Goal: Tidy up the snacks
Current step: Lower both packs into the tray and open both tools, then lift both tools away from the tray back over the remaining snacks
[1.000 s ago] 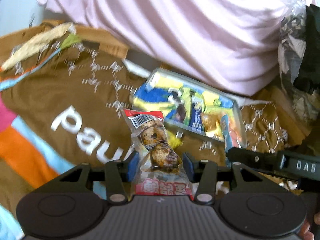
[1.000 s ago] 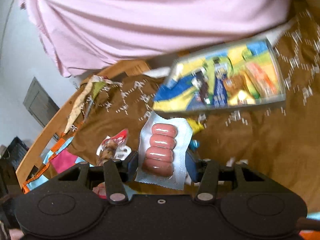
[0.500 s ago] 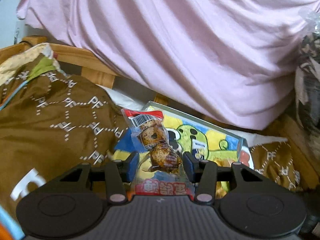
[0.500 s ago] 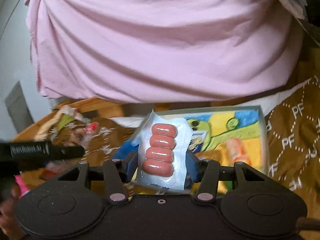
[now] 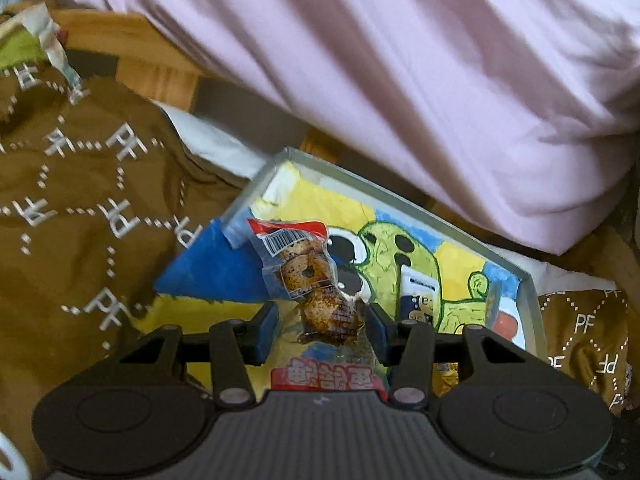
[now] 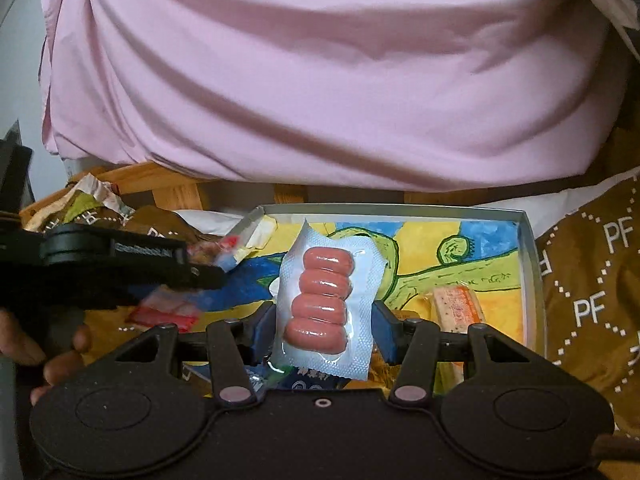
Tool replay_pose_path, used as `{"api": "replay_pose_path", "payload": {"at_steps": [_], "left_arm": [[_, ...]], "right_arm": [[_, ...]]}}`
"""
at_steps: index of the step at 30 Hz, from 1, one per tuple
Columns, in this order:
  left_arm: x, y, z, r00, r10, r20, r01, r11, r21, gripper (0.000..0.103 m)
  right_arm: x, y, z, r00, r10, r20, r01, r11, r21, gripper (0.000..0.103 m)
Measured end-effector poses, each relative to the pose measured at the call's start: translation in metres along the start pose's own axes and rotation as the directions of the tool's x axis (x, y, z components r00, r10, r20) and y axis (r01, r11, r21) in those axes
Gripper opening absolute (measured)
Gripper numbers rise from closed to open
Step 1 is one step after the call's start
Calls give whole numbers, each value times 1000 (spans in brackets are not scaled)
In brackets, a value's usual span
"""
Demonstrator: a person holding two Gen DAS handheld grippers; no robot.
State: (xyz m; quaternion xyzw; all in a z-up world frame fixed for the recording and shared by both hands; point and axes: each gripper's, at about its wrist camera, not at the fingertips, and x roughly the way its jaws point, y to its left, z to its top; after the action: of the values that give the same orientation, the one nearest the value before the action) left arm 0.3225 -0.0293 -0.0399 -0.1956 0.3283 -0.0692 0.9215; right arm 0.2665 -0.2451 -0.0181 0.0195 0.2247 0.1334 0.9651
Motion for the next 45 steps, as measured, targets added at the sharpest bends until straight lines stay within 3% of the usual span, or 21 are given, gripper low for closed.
{"api": "replay_pose_path", "payload": {"at_steps": [20, 26, 30, 34, 41, 45], "left_arm": [[29, 14, -14, 996, 64, -60, -62, 998, 29, 56], [15, 14, -11, 997, 61, -40, -59, 997, 43, 77], [1, 12, -8, 998, 56, -18, -55, 997, 49, 84], [-21, 9, -6, 997, 65, 33, -67, 995, 68, 93], [-76, 5, -6, 986, 83, 145, -100, 988, 119, 102], [-111, 6, -7, 978, 84, 192, -106, 988, 111, 102]], "right_arm": [[43, 17, -23, 992, -24, -123, 13, 996, -89, 59], [41, 21, -25, 991, -27, -131, 15, 996, -93, 64], [35, 22, -22, 993, -34, -111, 24, 996, -90, 78], [21, 22, -17, 997, -36, -73, 31, 998, -58, 82], [-29, 29, -3, 998, -44, 48, 45, 999, -21, 94], [-67, 38, 5, 990, -35, 139, 37, 999, -14, 100]]}}
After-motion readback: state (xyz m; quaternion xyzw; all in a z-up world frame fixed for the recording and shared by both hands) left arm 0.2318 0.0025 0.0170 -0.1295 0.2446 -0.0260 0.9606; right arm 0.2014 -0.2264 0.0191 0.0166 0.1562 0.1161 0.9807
